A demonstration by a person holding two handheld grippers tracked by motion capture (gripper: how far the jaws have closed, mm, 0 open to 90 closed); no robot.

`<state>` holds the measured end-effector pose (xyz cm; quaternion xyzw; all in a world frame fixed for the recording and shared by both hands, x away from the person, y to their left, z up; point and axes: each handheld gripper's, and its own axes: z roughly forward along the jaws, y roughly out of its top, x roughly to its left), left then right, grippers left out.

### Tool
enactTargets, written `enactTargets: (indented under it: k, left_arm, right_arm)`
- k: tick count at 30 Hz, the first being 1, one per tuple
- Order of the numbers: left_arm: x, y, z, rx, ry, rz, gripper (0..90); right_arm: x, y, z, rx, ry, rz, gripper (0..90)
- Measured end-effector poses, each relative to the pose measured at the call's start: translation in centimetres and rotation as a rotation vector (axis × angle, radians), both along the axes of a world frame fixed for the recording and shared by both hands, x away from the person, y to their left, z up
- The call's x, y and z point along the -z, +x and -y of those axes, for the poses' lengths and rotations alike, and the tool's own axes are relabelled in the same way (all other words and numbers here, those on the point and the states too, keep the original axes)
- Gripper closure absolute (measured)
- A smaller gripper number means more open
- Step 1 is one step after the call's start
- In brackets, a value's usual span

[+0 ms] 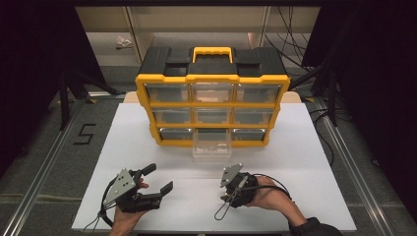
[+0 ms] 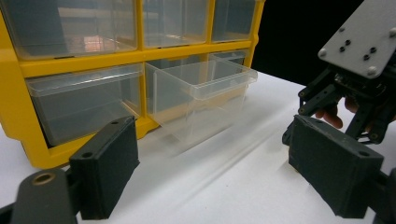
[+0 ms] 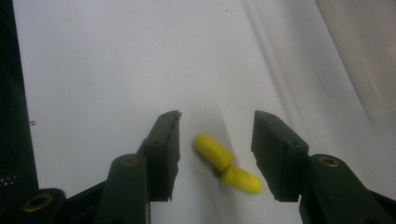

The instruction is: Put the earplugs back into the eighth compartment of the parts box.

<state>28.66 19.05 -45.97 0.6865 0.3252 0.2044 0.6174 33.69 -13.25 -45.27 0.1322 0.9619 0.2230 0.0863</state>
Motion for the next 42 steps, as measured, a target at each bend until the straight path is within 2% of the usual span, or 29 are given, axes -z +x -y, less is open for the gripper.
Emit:
enactTargets:
  k: [2, 9, 14, 16, 21, 24, 25, 26, 27, 28, 29, 30, 42]
  left_arm:
    - [0.0, 0.0, 0.0, 0.001, 0.000, 0.000, 15.7]
    - [0.0, 0.0, 0.0, 0.001, 0.001, -0.002, 15.7]
    - [0.0, 0.1, 0.0, 0.000, 0.003, -0.003, 15.7]
    - [0.0, 0.1, 0.0, -0.002, 0.004, -0.005, 15.7]
    - [0.0, 0.1, 0.0, -0.002, 0.005, -0.004, 15.7]
    - [0.0, 0.1, 0.0, -0.003, 0.004, -0.004, 15.7]
    - [0.0, 0.1, 0.0, -0.004, 0.005, -0.005, 15.7]
    - [0.0, 0.1, 0.0, -0.004, 0.005, -0.004, 15.8]
    - [0.0, 0.1, 0.0, -0.004, 0.005, -0.004, 15.8]
    - [0.0, 0.1, 0.0, -0.005, 0.005, -0.004, 15.8]
    - [0.0, 0.1, 0.0, -0.005, 0.005, -0.004, 15.8]
    - [0.0, 0.1, 0.0, -0.006, 0.005, -0.003, 15.8]
    - [0.0, 0.1, 0.0, -0.007, 0.006, -0.001, 15.8]
  right_arm:
    - [0.3, 0.2, -0.2, 0.003, -0.024, -0.019, 58.0]
    - [1.1, 0.6, -0.3, -0.004, -0.062, -0.035, 66.4]
    - [1.2, 0.8, -0.3, -0.011, -0.056, -0.054, 72.2]
    - [1.2, 0.8, -0.2, -0.011, -0.057, -0.062, 79.3]
    - [1.2, 0.9, -0.1, -0.012, -0.055, -0.033, 82.9]
    - [0.6, 1.0, 0.2, -0.001, -0.015, -0.021, 83.6]
    - [0.6, 1.0, 0.2, -0.001, -0.015, -0.021, 83.6]
    - [0.1, 1.0, 0.3, 0.009, 0.009, -0.014, 83.6]
    - [0.1, 1.0, 0.3, 0.009, 0.009, -0.014, 83.6]
    - [-0.4, 1.1, 0.5, 0.011, 0.035, 0.001, 83.7]
    - [-0.4, 1.1, 0.5, 0.011, 0.035, 0.001, 83.7]
    - [-0.7, 1.1, 0.6, 0.014, 0.055, 0.014, 83.8]
    - [-2.1, 1.2, 1.1, 0.044, 0.123, 0.058, 83.8]
